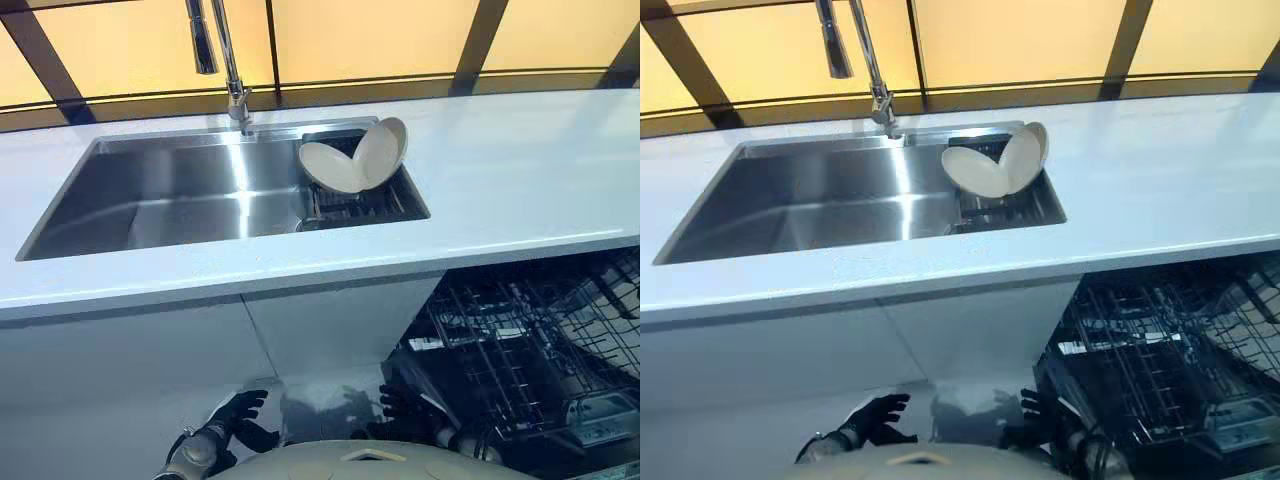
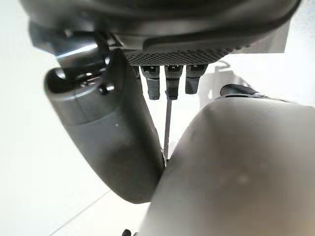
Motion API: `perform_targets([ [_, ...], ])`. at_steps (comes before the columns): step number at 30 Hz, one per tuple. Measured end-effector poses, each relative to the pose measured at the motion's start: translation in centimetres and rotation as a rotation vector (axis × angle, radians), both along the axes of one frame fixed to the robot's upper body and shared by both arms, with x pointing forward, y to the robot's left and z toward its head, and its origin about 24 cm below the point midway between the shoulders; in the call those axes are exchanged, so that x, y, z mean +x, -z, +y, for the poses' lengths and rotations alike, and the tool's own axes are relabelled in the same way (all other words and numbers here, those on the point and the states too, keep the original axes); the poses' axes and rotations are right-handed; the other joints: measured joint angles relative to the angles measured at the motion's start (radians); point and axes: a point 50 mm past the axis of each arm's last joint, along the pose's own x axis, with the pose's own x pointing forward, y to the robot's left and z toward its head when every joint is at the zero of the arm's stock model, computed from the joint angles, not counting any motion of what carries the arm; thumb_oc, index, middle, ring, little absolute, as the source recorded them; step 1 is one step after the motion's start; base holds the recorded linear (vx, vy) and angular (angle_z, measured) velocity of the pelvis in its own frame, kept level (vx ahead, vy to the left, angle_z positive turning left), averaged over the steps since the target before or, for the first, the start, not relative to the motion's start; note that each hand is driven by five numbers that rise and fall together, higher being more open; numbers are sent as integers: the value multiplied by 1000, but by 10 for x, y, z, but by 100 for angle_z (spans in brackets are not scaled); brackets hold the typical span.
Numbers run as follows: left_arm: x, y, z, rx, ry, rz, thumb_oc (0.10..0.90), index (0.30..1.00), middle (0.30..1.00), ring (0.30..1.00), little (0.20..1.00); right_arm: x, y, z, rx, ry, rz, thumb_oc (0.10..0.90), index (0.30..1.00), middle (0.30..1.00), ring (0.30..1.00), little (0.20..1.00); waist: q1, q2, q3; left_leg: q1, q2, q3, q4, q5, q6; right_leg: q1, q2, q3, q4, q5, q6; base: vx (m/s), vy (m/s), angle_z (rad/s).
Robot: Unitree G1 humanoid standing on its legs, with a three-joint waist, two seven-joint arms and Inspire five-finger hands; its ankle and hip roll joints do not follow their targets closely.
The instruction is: Pick up plates and place into dishwasher.
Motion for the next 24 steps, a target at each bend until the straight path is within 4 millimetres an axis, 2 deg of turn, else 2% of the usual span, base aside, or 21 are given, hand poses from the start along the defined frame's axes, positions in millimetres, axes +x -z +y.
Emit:
perform_targets([
  [19, 2, 0, 1, -22, 14, 30, 800, 900, 900, 900, 900, 0, 1, 0, 2, 0, 14, 800, 900, 900, 900, 900, -2, 0, 0, 0, 0, 0, 0, 0, 0, -1, 0, 1, 0, 0, 0, -7, 7, 6],
  [22, 10, -5, 1, -44, 106, 12, 800, 900, 900, 900, 900, 1, 0, 0, 3, -3, 19, 800, 900, 900, 900, 900, -2, 1, 1, -1, 0, 1, 0, 0, 0, -3, 0, 1, 0, 0, 0, -16, 10, 0],
  [24, 28, -17, -3, -82, 230, -47, 800, 900, 900, 900, 900, 3, 0, -2, 6, -8, 24, 800, 900, 900, 900, 900, -2, 5, 5, -2, 0, 3, 0, 1, 0, -5, -1, 1, 0, 0, 0, -54, 39, 0],
])
